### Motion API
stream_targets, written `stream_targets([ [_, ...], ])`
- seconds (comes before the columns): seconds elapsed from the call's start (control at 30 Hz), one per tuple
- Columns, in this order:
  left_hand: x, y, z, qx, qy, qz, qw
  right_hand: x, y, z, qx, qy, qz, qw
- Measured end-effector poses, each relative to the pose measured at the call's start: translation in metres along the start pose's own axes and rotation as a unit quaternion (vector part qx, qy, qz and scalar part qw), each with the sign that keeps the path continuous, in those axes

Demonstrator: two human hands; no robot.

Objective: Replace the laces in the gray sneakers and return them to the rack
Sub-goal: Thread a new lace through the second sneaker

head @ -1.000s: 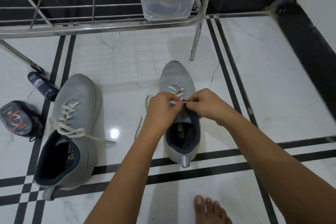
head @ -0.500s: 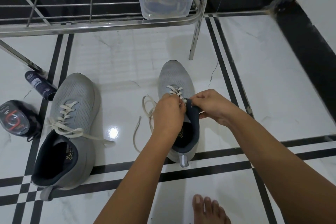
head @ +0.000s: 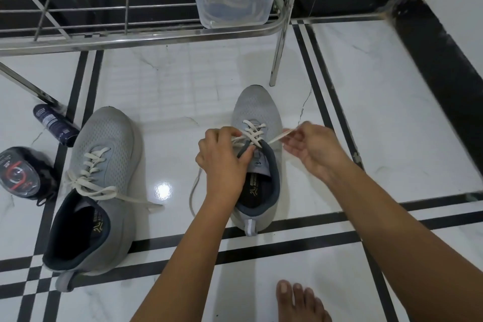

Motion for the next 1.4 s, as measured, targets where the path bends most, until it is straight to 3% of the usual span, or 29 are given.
stream_targets([
  [0.07, 0.003, -0.003, -0.004, -0.021, -0.033, 0.006, 0.999, 0.013, -0.001, -0.014, -0.015, 0.177, -0.037, 0.983],
  [0.1, 0.003, -0.005, -0.003, -0.015, -0.056, 0.016, 0.998, 0.016, -0.003, -0.015, -0.002, 0.166, -0.021, 0.986],
  [0.17, 0.002, -0.007, 0.001, 0.005, -0.115, 0.031, 0.993, 0.006, -0.005, -0.005, 0.062, -0.107, 0.075, 0.990],
  [0.23, 0.002, -0.010, 0.002, 0.007, -0.158, 0.031, 0.987, -0.009, -0.007, 0.014, 0.153, -0.393, 0.137, 0.896],
  [0.27, 0.001, -0.010, 0.002, 0.007, -0.170, 0.032, 0.985, -0.011, -0.007, 0.023, 0.187, -0.447, 0.136, 0.864],
  [0.3, 0.001, -0.011, 0.002, 0.010, -0.176, 0.033, 0.984, -0.007, -0.007, 0.028, 0.207, -0.450, 0.122, 0.860],
  [0.37, 0.002, -0.012, 0.002, 0.019, -0.173, 0.036, 0.984, 0.011, -0.009, 0.033, 0.225, -0.354, 0.064, 0.905],
  [0.43, 0.003, -0.011, 0.002, 0.024, -0.172, 0.042, 0.984, 0.027, -0.010, 0.025, 0.222, -0.139, -0.003, 0.965],
  [0.5, 0.004, -0.009, 0.002, 0.024, -0.170, 0.049, 0.984, 0.030, -0.010, 0.018, 0.209, 0.102, -0.038, 0.972],
  [0.57, 0.003, -0.009, 0.003, 0.018, -0.169, 0.052, 0.984, 0.020, -0.009, 0.017, 0.191, 0.203, -0.008, 0.960],
  [0.6, 0.004, -0.009, 0.003, 0.012, -0.174, 0.052, 0.983, 0.013, -0.008, 0.016, 0.175, 0.138, 0.033, 0.974],
  [0.63, 0.005, -0.010, 0.002, 0.004, -0.181, 0.049, 0.982, 0.008, -0.008, 0.014, 0.167, -0.015, 0.079, 0.983],
  [0.67, 0.006, -0.010, 0.001, -0.002, -0.185, 0.046, 0.982, 0.002, -0.008, 0.013, 0.169, -0.214, 0.123, 0.954],
  [0.7, 0.007, -0.010, 0.002, -0.005, -0.189, 0.042, 0.981, -0.002, -0.010, 0.013, 0.177, -0.376, 0.155, 0.896],
  [0.73, 0.008, -0.009, 0.002, -0.006, -0.190, 0.041, 0.981, -0.004, -0.010, 0.015, 0.192, -0.467, 0.162, 0.848],
  [0.77, 0.008, -0.008, 0.002, -0.005, -0.190, 0.041, 0.981, -0.004, -0.010, 0.021, 0.210, -0.493, 0.143, 0.832],
  [0.83, 0.007, -0.008, 0.003, 0.000, -0.185, 0.046, 0.982, 0.012, -0.009, 0.033, 0.206, -0.415, 0.047, 0.885],
  [0.9, 0.007, -0.008, 0.005, 0.010, -0.182, 0.048, 0.982, 0.025, -0.010, 0.032, 0.197, -0.200, -0.020, 0.960],
  [0.93, 0.008, -0.008, 0.005, 0.010, -0.179, 0.049, 0.983, 0.025, -0.009, 0.031, 0.209, -0.062, -0.029, 0.976],
  [1.0, 0.007, -0.007, 0.006, 0.005, -0.167, 0.054, 0.985, 0.015, -0.007, 0.029, 0.219, 0.106, -0.008, 0.970],
  [1.07, 0.004, -0.008, 0.010, 0.008, -0.156, 0.056, 0.986, 0.002, -0.005, 0.027, 0.192, 0.138, 0.032, 0.971],
  [1.17, 0.002, -0.009, 0.017, 0.020, -0.159, 0.057, 0.985, 0.000, -0.002, 0.020, 0.134, 0.035, 0.044, 0.989],
  [1.23, 0.002, -0.006, 0.019, 0.045, -0.155, 0.065, 0.985, 0.007, 0.000, 0.009, 0.084, -0.146, 0.036, 0.985],
  [1.33, 0.004, 0.001, 0.020, 0.118, -0.106, 0.029, 0.987, 0.024, -0.004, -0.005, -0.002, -0.439, 0.023, 0.898],
  [1.4, 0.007, 0.009, 0.015, 0.158, -0.017, -0.004, 0.987, 0.037, -0.011, 0.000, -0.034, -0.532, -0.025, 0.846],
])
Point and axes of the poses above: each hand's wrist, its own y-axis towards the middle knuckle, its own z-axis out of the palm, x = y × z, the point moved 8 cm from there along y, towards the middle knuckle, and after that the axes turned 15 degrees about x, right-handed, at the moved point
